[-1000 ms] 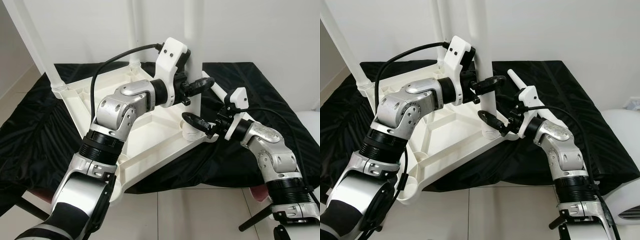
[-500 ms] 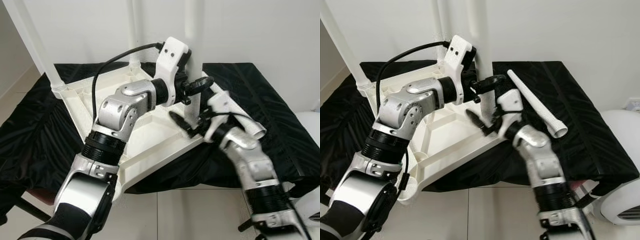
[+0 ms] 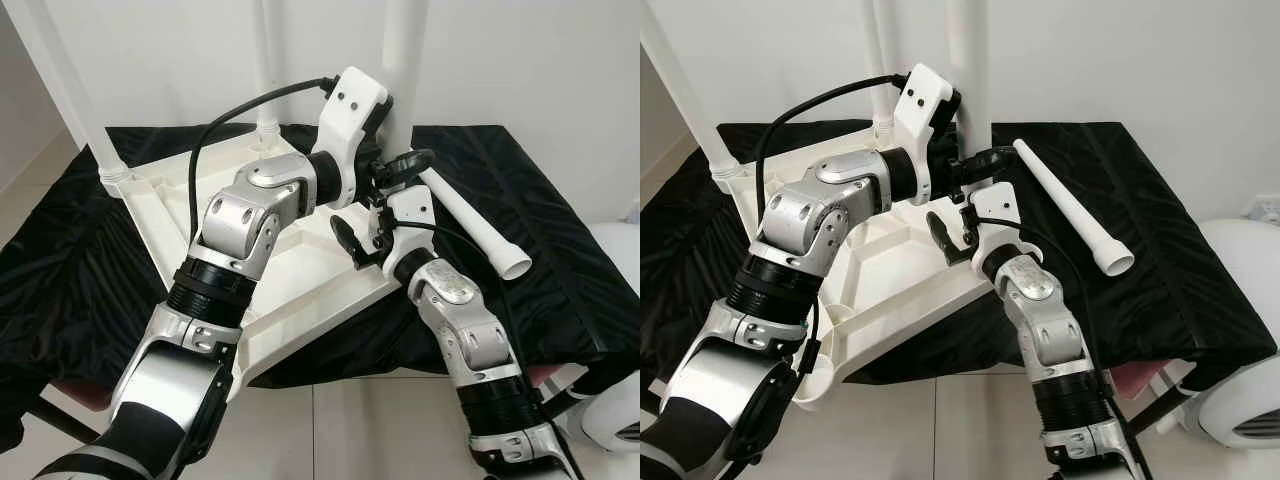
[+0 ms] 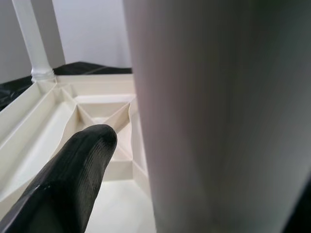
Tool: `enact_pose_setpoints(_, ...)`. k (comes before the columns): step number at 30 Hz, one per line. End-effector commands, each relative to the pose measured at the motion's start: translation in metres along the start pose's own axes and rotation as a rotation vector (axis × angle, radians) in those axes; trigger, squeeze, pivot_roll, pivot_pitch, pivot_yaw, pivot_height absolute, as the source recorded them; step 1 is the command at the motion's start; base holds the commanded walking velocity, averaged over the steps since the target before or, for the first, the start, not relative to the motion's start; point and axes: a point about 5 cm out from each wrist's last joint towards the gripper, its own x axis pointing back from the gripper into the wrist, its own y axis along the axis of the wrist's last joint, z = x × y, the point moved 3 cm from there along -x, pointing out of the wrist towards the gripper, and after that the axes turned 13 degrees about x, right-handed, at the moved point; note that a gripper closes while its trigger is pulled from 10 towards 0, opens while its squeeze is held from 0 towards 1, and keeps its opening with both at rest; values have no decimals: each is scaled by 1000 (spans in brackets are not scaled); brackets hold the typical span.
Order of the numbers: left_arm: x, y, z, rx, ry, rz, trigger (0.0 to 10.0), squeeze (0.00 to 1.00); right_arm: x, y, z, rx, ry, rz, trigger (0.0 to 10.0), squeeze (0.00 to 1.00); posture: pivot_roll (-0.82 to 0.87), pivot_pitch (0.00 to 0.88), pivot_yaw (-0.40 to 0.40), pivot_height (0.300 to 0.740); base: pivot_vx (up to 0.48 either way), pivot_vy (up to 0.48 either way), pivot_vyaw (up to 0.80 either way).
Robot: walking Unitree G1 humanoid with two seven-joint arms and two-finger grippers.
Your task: Building children table
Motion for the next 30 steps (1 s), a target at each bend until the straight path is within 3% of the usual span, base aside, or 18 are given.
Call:
enact_pose_setpoints(1, 0, 4, 12, -19, 137, -32, 10000, 0, 1, 5, -1, 7, -10, -5, 10000, 0, -66, 44, 18, 740, 0, 0, 0)
enact_pose_setpoints(19, 0, -8, 17, -36, 145, -1, 10000, 0, 9, 14, -11, 55, -28, 5, 10000, 0, -86, 34, 22, 740, 0, 0, 0)
enact_pose_setpoints(30, 1, -1, 22, -47, 158, -14, 10000, 0, 11, 0, -9, 34, -17, 59, 10000, 0, -76, 45, 17, 740, 0, 0, 0)
